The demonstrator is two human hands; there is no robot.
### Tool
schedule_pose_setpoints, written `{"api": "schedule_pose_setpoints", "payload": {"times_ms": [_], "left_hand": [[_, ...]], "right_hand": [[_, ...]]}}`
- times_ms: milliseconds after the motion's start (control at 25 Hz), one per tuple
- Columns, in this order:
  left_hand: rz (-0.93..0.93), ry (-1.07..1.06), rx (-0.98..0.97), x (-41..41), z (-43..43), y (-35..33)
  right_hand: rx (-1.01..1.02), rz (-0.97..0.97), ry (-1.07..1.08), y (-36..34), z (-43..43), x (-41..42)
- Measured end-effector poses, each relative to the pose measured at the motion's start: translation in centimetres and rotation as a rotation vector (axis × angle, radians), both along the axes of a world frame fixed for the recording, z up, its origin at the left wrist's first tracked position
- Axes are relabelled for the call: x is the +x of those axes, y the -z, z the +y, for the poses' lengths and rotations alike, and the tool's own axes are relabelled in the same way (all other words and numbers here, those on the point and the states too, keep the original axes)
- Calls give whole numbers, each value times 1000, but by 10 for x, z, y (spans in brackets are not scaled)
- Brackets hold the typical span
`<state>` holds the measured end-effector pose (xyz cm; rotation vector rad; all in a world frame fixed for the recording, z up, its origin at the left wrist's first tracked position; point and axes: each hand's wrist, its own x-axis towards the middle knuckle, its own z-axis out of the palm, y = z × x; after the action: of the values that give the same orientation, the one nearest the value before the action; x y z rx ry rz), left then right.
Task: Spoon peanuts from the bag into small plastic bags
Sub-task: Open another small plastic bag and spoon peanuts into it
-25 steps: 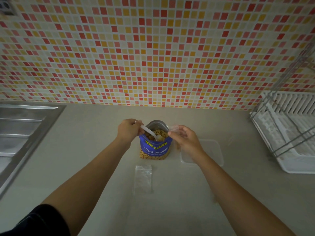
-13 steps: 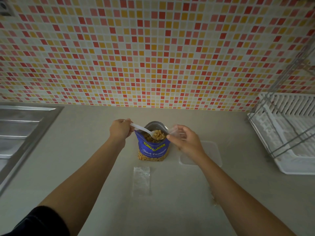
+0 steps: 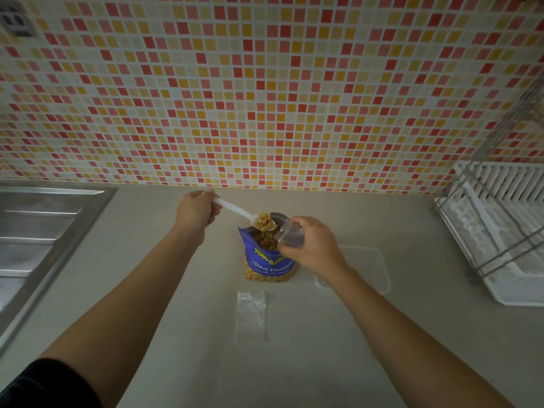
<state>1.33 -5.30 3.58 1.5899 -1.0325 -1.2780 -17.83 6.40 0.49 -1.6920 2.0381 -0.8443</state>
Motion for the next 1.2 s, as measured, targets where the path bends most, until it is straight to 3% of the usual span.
{"api": "schedule_pose_setpoints", "payload": {"times_ms": [160,280,560,640,840,1000,1200], "left_hand": [[-3,23,-36,-7,1,-10],[-112,80,-124,-15,9,-20],[-548,466,-772,-23,45,-61],[-585,479,-873,-21,47,-70],[-317,189,-636,-6,23,-65],[-275,292,-305,-13,25,-11],[-379,311,-203,-19,28,19]], "right_hand": [[-21,-44,2,2,-6,10],[-63,-130,64,5,-8,14],[-149,-265,125,1,-10,22],[-168,-301,119,-2,-9,24],[-99,-479,199,-8,-1,9],[-98,-458,257,-14,9,-8],[-127,-433,281,-19,17,-17]]}}
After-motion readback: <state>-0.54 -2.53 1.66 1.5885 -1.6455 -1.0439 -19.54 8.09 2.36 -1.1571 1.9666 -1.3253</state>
